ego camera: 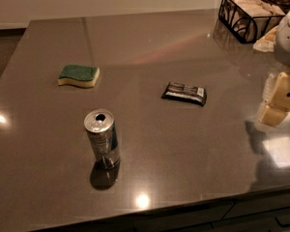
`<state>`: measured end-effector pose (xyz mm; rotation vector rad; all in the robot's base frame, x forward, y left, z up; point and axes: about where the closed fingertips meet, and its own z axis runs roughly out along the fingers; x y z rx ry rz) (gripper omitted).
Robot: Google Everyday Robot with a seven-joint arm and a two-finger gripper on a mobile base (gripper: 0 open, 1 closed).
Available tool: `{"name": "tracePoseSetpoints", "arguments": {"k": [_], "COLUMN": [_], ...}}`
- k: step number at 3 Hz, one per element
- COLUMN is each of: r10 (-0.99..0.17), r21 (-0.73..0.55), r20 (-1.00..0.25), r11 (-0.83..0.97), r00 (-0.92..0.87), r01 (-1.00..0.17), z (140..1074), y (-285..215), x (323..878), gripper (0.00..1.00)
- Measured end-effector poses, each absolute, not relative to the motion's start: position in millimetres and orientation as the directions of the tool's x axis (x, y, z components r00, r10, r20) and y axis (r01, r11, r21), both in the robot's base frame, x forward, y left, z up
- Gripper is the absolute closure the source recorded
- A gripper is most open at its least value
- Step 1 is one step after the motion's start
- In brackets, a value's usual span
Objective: Pick rxbar chocolate
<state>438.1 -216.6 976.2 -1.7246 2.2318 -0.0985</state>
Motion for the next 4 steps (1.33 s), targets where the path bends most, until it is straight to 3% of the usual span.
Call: {"name": "tracePoseSetpoints", "arguments": {"k": [2, 4], "r10": [-0.951, -0.943], "r21": [-0.226, -0.19], "r20": [-0.212, -0.225], "r11": [0.272, 0.288], "r00": [-0.225, -0.244], "r01": [-0.935, -0.939], "z": [971.2, 930.4], "y": [-210.2, -187.0], "x": [448.9, 511.1], "gripper": [0.0, 0.0]}}
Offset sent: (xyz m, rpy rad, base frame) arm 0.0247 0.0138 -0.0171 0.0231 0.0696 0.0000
